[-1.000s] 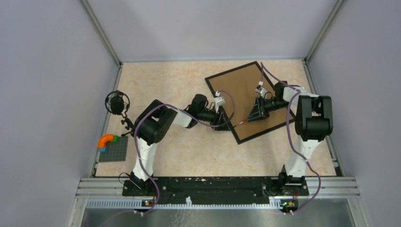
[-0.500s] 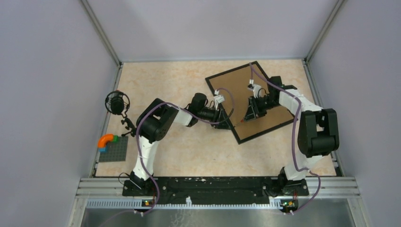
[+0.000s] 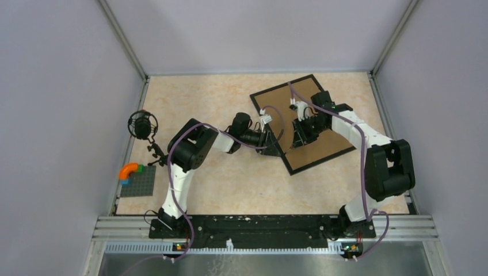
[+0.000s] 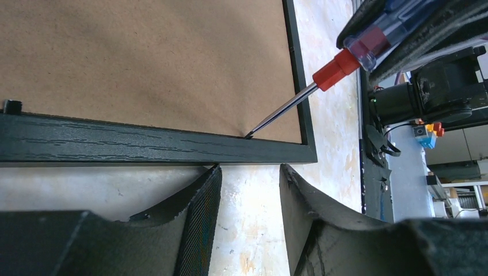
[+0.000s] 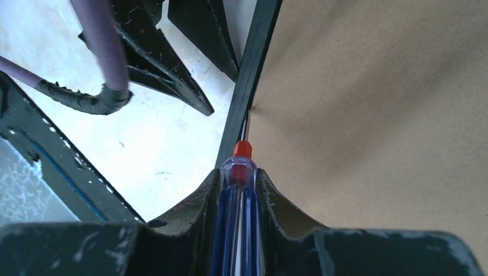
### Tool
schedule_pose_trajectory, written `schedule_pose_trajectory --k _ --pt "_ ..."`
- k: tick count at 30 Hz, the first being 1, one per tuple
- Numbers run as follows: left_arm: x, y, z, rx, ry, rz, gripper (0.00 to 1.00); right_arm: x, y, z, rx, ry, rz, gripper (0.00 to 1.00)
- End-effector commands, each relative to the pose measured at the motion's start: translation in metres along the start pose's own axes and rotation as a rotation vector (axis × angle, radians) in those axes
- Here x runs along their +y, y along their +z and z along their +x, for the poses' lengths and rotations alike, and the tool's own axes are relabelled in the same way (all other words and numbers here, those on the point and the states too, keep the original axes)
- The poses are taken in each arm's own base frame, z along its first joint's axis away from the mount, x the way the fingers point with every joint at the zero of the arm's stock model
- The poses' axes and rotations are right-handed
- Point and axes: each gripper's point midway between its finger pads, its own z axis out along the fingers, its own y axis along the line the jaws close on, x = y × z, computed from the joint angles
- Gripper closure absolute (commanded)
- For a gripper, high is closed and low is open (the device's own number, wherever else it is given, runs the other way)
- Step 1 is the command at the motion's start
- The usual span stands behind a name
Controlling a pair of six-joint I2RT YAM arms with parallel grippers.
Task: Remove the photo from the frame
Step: Release the photo frame item from the photo frame, then adjust the photo frame at the center of the board.
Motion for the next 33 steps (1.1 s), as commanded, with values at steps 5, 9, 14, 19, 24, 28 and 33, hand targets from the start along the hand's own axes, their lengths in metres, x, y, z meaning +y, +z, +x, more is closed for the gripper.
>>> schedule_pose_trajectory --k 5,9,14,19,24,28,33 --pt "0.073 0.007 0.024 -0.034 -0.068 -0.275 0.49 0.121 -0.008 0.041 0.176 0.040 -0.370 1.00" --pt "0.074 0.006 0.023 -0.040 -0.088 -0.273 0.49 0.134 -0.009 0.047 0.204 0.010 -0.393 1.00" --pt "0.069 0.005 0.023 -0.052 -0.134 -0.250 0.46 0.144 -0.015 0.041 0.182 -0.006 -0.407 1.00" --pt "0.044 -0.008 0.013 -0.087 -0.061 -0.204 0.45 0.106 -0.026 0.006 0.064 0.016 -0.269 1.00" --pt "0.017 -0.038 -0.012 -0.128 0.064 -0.200 0.45 0.042 -0.049 -0.051 -0.134 0.058 -0.164 1.00" --pt "0.014 -0.050 -0.022 -0.116 0.137 -0.235 0.45 0.018 -0.037 -0.073 -0.142 0.056 -0.146 1.00" --pt "0.026 -0.061 -0.031 -0.129 0.154 -0.257 0.45 -0.014 -0.018 -0.089 -0.136 0.057 -0.108 1.00"
